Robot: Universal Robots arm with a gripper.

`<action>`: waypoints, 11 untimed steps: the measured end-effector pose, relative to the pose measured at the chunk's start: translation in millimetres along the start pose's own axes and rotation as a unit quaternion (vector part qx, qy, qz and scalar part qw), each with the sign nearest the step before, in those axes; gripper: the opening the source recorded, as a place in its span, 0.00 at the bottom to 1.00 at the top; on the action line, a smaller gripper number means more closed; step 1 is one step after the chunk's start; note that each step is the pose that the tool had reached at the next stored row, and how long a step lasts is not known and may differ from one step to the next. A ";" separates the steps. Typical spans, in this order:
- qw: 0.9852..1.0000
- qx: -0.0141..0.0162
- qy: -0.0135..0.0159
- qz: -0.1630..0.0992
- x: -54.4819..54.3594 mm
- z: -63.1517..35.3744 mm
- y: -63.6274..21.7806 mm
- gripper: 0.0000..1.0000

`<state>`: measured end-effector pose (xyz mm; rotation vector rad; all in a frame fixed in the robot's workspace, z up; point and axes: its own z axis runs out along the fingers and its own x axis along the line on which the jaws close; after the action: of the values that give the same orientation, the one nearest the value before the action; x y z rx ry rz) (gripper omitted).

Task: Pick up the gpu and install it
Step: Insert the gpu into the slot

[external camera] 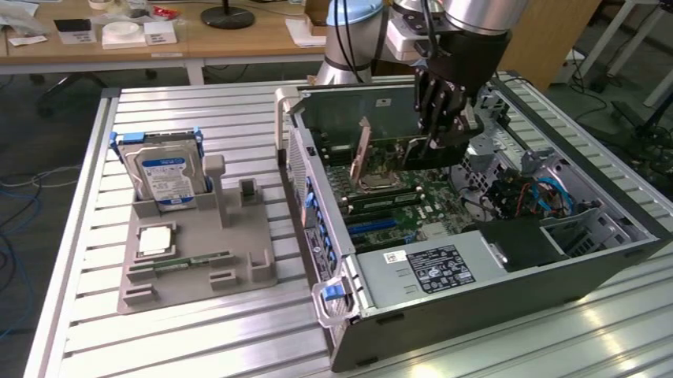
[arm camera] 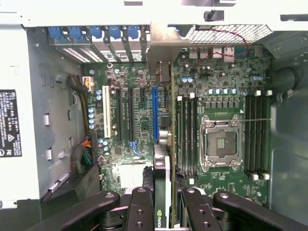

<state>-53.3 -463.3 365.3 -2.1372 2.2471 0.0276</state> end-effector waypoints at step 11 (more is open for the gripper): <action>1.000 0.000 0.000 0.000 0.4 7.3 0.3 0.27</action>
<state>-53.4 -463.4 358.0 -2.1373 2.2472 0.0275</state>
